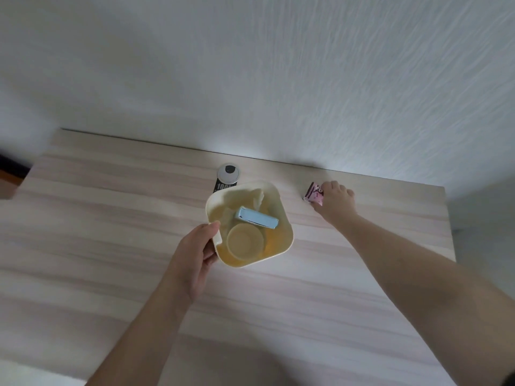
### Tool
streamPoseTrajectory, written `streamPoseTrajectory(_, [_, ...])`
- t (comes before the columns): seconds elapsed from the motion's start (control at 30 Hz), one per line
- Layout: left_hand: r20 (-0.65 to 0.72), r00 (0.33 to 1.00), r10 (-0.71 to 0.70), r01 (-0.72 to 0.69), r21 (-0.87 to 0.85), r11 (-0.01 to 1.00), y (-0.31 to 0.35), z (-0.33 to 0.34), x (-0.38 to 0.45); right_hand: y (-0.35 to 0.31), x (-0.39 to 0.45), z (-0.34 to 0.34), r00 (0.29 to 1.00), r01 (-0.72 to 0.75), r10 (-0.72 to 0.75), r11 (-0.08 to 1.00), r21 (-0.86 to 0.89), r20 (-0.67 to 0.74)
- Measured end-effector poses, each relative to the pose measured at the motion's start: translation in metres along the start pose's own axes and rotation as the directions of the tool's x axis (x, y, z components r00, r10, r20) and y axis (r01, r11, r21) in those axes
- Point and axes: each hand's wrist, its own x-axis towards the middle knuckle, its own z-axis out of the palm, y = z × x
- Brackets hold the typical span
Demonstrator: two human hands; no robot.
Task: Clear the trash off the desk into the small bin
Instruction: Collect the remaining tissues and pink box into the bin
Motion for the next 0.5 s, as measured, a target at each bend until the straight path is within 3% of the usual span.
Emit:
streamPoseTrajectory(0.17, [0.027,0.999,0.02,-0.021,0.028,0.999,-0.004,0.01,-0.008,0.003,-0.047,-0.008,0.99,0.023,-0.015,0.998,-0.054,0.14])
streamPoseTrajectory(0.23, [0.066,0.997,0.03,-0.034,0.064,0.997,-0.008,0.013,-0.012,0.01,-0.069,-0.008,0.976,-0.054,0.045,0.998,0.038,0.212])
streamPoseTrajectory(0.3, [0.085,0.996,0.026,-0.033,0.077,0.997,-0.012,0.016,-0.016,0.018,-0.089,-0.012,0.955,-0.188,0.116,0.948,0.256,0.272])
streamPoseTrajectory(0.37, [0.1,0.995,0.024,-0.033,0.093,0.995,-0.015,0.018,-0.021,0.022,-0.105,-0.023,0.899,-0.402,0.217,0.75,0.525,0.379])
streamPoseTrajectory(0.43, [0.106,0.994,0.025,-0.038,0.115,0.993,-0.02,0.019,-0.026,0.025,-0.119,-0.039,0.784,-0.621,0.298,0.385,0.683,0.545])
streamPoseTrajectory(0.47, [0.106,0.994,0.023,-0.036,0.123,0.992,-0.021,0.02,-0.029,0.026,-0.13,-0.052,0.75,-0.656,0.278,0.197,0.728,0.6])
streamPoseTrajectory(0.5, [0.108,0.994,0.021,-0.035,0.13,0.991,-0.024,0.02,-0.033,0.028,-0.144,-0.062,0.765,-0.624,0.248,0.054,0.78,0.595])
